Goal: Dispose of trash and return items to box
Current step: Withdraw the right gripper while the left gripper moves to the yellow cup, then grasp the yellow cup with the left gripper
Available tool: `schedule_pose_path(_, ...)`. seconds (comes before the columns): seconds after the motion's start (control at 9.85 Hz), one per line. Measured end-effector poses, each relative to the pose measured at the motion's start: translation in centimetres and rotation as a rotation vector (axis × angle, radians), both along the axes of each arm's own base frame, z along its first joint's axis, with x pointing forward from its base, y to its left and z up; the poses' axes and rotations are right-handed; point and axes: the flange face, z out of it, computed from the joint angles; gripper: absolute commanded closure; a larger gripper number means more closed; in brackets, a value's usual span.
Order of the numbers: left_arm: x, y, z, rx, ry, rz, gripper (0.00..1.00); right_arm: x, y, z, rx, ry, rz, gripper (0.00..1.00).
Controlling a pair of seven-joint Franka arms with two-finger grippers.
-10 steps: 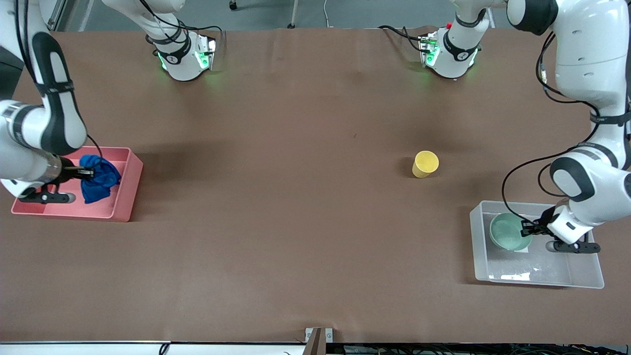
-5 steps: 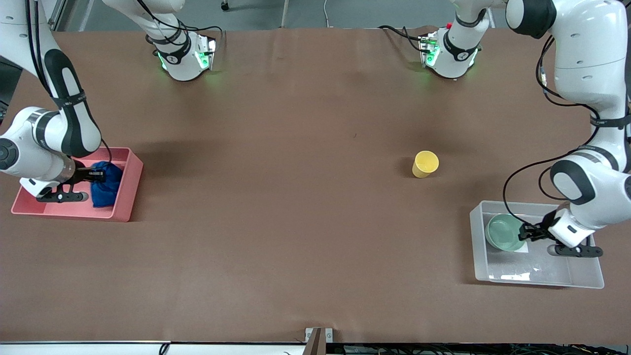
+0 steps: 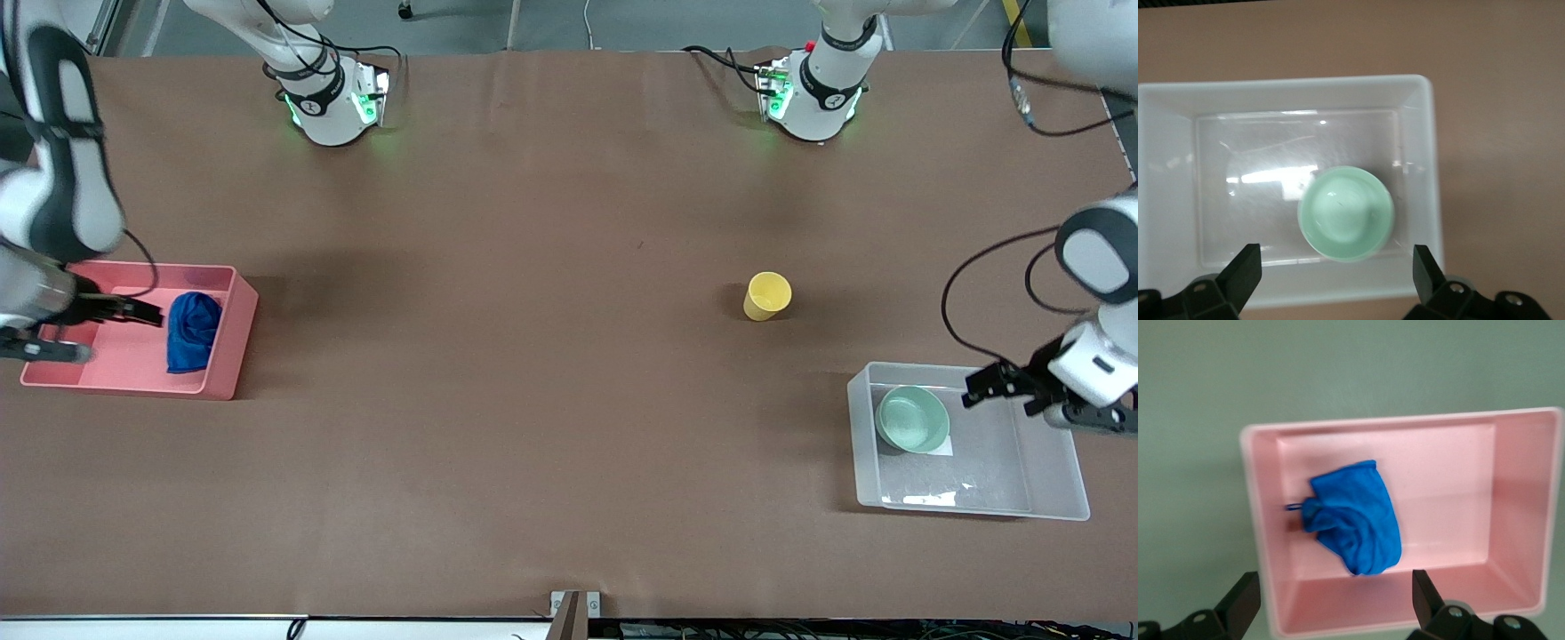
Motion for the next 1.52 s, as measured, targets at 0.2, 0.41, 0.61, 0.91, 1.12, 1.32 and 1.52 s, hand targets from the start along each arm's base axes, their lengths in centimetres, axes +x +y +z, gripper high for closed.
schedule_pose_path(0.2,-5.0,-5.5,2.9,0.037,0.032,0.015,0.00,-0.5,4.1,9.5,0.012,-0.022,-0.032,0.00)
schedule_pose_path(0.41,-10.3,-10.5,2.2,0.033,0.077,0.005,0.00,-1.3,6.6,18.2,0.016,-0.014,-0.024,0.00)
schedule_pose_path(0.61,-14.2,-13.6,-0.7,0.046,0.145,-0.031,0.02,-2.4,7.1,23.4,0.014,-0.029,-0.023,0.00)
schedule_pose_path(0.91,-16.2,-17.0,-5.9,0.066,0.219,-0.092,0.05,-2.6,6.7,24.0,0.014,-0.030,-0.031,0.00)
schedule_pose_path(1.12,-16.0,-18.1,-10.3,0.064,0.248,-0.112,0.07,-2.6,7.0,23.9,0.018,-0.026,-0.028,0.00)
schedule_pose_path(1.32,-16.0,-19.3,-14.2,0.057,0.274,-0.133,0.14,-2.5,7.4,24.0,0.046,-0.037,-0.024,0.00)
schedule_pose_path(1.52,-16.1,-20.1,-16.7,0.051,0.286,-0.147,0.77,-2.2,7.3,24.2,0.049,-0.065,-0.024,0.00)
